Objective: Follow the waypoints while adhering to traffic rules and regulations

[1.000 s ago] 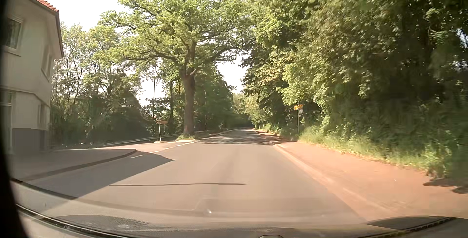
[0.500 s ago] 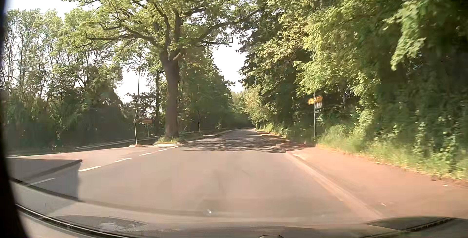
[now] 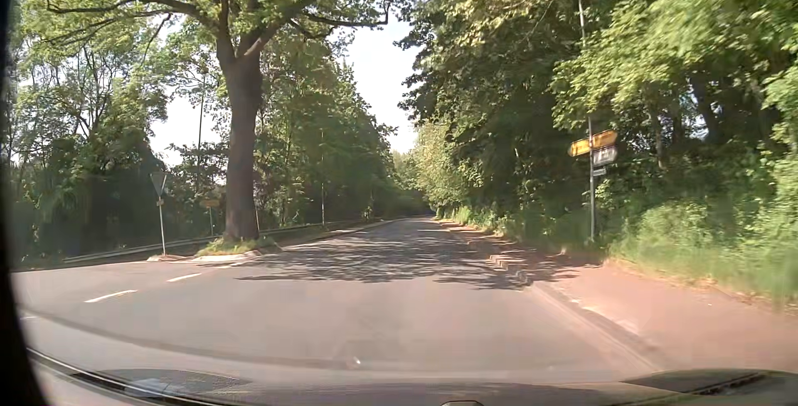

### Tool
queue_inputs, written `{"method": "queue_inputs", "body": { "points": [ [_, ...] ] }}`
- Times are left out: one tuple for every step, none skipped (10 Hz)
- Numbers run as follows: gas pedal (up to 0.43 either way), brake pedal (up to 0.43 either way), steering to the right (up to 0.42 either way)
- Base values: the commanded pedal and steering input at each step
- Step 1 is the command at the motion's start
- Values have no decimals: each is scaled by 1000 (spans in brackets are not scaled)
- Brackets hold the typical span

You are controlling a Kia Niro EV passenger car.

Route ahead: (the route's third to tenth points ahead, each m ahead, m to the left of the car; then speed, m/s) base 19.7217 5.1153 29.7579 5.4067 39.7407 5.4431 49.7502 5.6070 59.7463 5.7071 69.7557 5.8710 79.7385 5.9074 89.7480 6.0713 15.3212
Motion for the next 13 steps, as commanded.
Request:
{"method": "queue_inputs", "body": {
  "points": [
    [197,0,-1],
    [197,0,-1],
    [197,0,-1],
    [197,0,-1],
    [197,0,-1],
    [197,0,-1],
    [197,0,-1],
    [197,0,-1],
    [197,0,0],
    [220,0,-1],
    [220,0,-1],
    [220,0,-1],
    [220,0,-1]
  ]
}}
